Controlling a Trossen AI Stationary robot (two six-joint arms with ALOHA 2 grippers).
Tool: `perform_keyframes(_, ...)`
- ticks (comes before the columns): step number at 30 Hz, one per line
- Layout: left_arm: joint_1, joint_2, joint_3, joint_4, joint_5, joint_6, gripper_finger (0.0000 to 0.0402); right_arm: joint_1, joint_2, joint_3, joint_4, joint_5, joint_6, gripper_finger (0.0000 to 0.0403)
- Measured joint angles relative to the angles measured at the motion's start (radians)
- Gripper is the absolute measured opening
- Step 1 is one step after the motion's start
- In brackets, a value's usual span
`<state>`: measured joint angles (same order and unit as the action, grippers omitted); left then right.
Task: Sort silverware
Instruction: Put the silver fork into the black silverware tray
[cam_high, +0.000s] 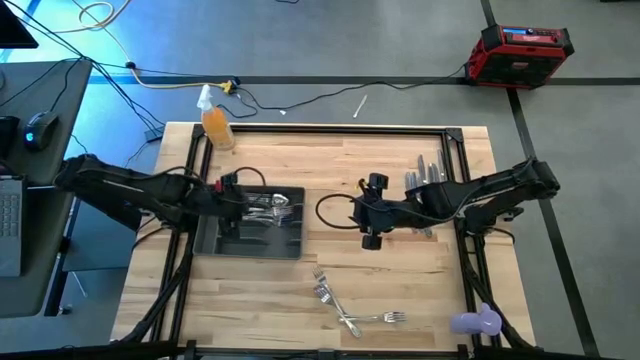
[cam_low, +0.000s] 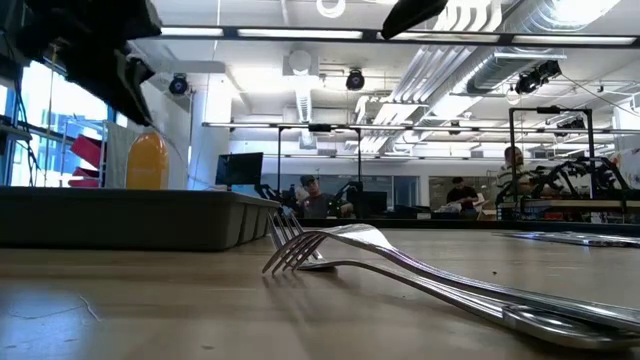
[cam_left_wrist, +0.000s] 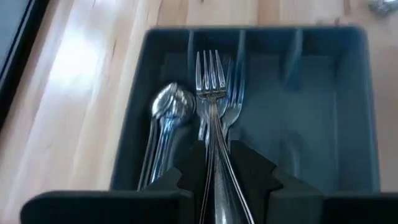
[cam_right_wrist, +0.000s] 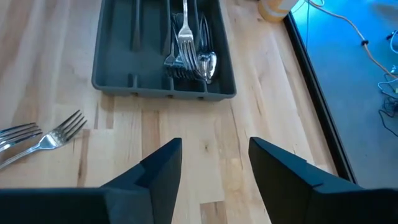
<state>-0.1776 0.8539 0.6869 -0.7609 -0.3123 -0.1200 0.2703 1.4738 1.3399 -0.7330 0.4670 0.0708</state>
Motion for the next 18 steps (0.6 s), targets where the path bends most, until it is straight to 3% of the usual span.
perform_keyframes(7, 0.101, 0.046, -0.002, 0.009, 0.110, 0.028, 0.0044, -0.002, 0.000, 0.000, 0.003, -0.003, 0.000, 0.0174)
perform_keyframes(18, 0.268, 0.261, 0.000, 0.022, 0.244, 0.101, 0.0043, -0.002, 0.000, 0.000, 0.012, -0.008, -0.002, 0.0174)
